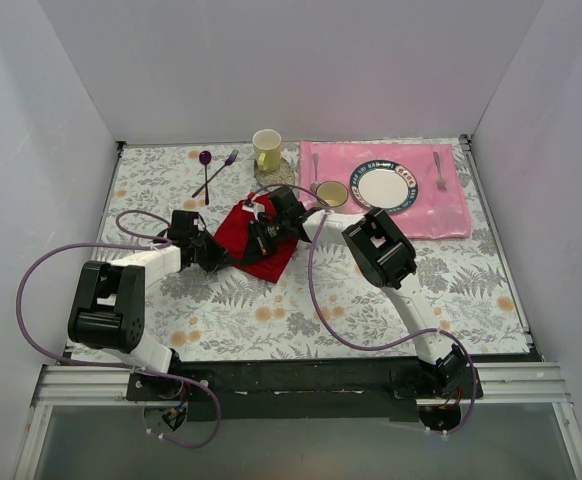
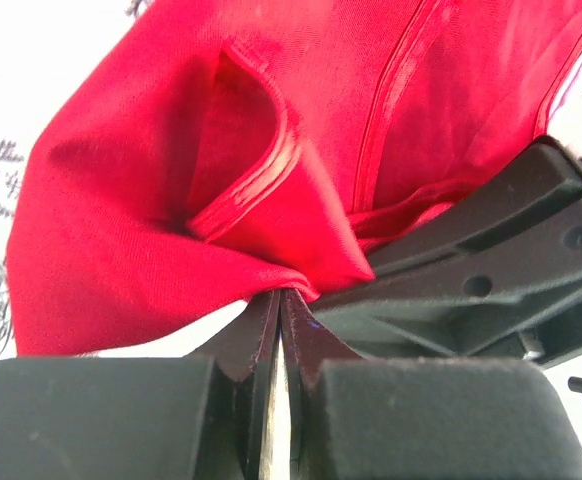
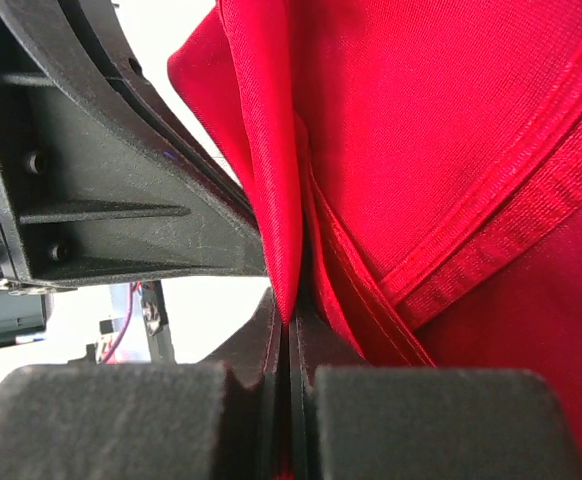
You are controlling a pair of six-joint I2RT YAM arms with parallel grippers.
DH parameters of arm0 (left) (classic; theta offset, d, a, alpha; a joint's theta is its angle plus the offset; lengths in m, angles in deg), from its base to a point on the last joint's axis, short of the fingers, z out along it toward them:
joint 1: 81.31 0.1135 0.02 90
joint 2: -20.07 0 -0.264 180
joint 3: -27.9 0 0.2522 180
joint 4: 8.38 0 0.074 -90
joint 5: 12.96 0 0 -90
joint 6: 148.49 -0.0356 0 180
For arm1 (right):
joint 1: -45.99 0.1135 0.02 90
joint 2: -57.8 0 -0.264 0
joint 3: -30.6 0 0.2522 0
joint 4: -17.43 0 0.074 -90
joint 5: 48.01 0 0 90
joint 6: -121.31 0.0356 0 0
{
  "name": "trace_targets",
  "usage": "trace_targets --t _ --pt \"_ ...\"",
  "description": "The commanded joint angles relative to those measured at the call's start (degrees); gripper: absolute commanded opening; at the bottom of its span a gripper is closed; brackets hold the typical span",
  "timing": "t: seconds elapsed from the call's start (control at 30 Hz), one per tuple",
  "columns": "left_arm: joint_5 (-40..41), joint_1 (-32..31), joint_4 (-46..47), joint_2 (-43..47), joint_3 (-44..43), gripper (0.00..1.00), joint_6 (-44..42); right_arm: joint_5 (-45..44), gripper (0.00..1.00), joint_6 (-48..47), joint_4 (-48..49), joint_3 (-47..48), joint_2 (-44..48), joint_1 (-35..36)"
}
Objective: Fold the napkin, place the utensils inside, and roll it up
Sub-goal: Roll the napkin with the utensil
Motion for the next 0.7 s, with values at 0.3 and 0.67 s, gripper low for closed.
trace_targets --t 0.3,0.67 --pt "3.8 -1.0 2.7 -4.3 -3.4 0.00 0.4 -5.2 0.01 -5.9 -9.7 0.1 -3.8 0.0" --pt "7.6 -1.6 -7.2 -13.9 -7.0 0.00 -0.3 -11.6 0.12 -11.9 -21.6 6.2 -2.2 1.0"
